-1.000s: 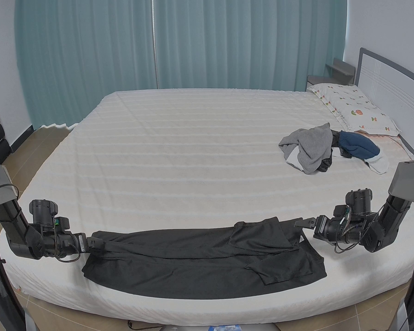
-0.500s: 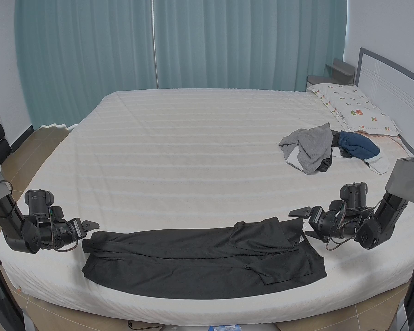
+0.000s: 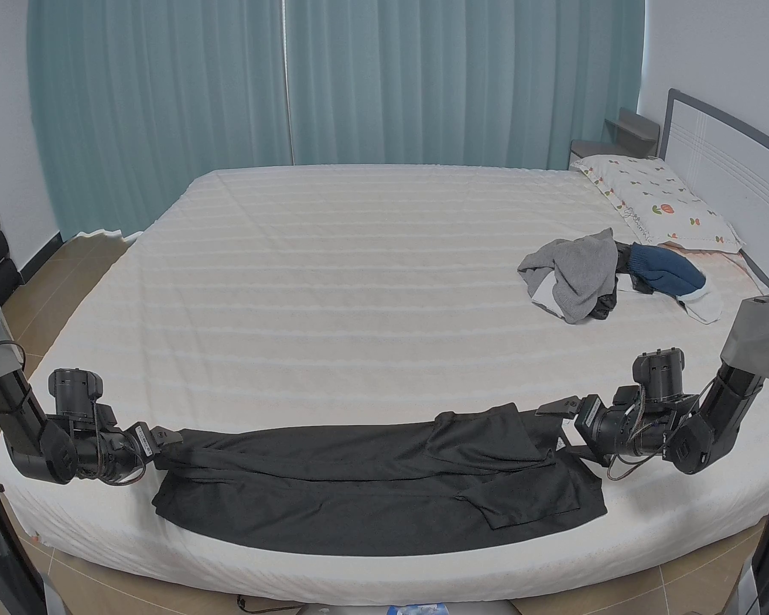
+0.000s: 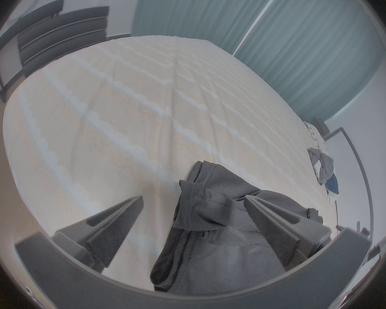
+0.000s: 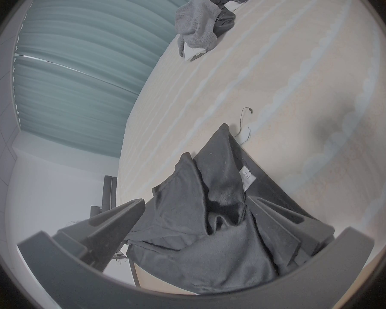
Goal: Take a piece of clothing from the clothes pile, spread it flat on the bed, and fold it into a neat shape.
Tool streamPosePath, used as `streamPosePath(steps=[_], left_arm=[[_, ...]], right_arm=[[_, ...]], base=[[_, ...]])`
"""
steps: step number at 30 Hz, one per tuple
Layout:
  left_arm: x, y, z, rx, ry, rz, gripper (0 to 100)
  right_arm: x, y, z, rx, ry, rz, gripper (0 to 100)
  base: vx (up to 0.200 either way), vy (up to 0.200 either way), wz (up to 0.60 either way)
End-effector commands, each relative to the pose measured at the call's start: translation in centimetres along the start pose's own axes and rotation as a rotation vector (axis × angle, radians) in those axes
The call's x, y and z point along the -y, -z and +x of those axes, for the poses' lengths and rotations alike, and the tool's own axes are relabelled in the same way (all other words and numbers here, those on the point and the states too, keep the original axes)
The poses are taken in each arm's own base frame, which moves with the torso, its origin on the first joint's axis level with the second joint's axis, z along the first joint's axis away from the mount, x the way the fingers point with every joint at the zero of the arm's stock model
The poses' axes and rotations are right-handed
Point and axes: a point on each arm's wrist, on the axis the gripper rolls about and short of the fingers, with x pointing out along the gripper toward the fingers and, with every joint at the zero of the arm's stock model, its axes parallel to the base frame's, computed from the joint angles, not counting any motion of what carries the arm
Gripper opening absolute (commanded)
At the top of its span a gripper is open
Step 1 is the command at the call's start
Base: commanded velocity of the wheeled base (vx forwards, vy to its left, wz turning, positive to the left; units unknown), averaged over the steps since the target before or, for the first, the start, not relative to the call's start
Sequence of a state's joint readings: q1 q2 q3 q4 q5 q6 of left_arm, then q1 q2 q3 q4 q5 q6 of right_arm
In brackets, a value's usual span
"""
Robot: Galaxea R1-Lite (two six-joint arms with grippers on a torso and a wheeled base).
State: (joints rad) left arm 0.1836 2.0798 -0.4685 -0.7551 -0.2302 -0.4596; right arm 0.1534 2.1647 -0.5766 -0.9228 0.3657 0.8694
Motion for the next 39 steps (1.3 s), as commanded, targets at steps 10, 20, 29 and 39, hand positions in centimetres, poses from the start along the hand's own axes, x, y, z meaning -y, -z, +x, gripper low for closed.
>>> streamPosePath(steps=[10, 20, 29, 39], left_arm=[[1.0, -0.5, 1.2, 0.056, -0.048, -0.073, 0], [3.8, -1.9, -2.1, 0.163, 0.059, -0.136, 0], [4.0, -2.2, -2.6, 0.176, 0.074, -0.135, 0], [4.1, -2.4, -2.6, 0.242, 0.112, -0.121, 0]], right_arm=[[-2.5, 1.6, -1.5, -0.018, 0.029, 0.035, 100], [-3.7, 2.8, -0.9, -0.065, 0.058, 0.076, 100], [-4.3, 4.2, 0.9, -0.071, 0.089, 0.104, 100], [-4.4, 4.3, 2.8, -0.045, 0.156, 0.143, 100]], base=[[0.0, 0.0, 0.0], [0.0, 0.0, 0.0], [0.0, 0.0, 0.0], [0.0, 0.0, 0.0]])
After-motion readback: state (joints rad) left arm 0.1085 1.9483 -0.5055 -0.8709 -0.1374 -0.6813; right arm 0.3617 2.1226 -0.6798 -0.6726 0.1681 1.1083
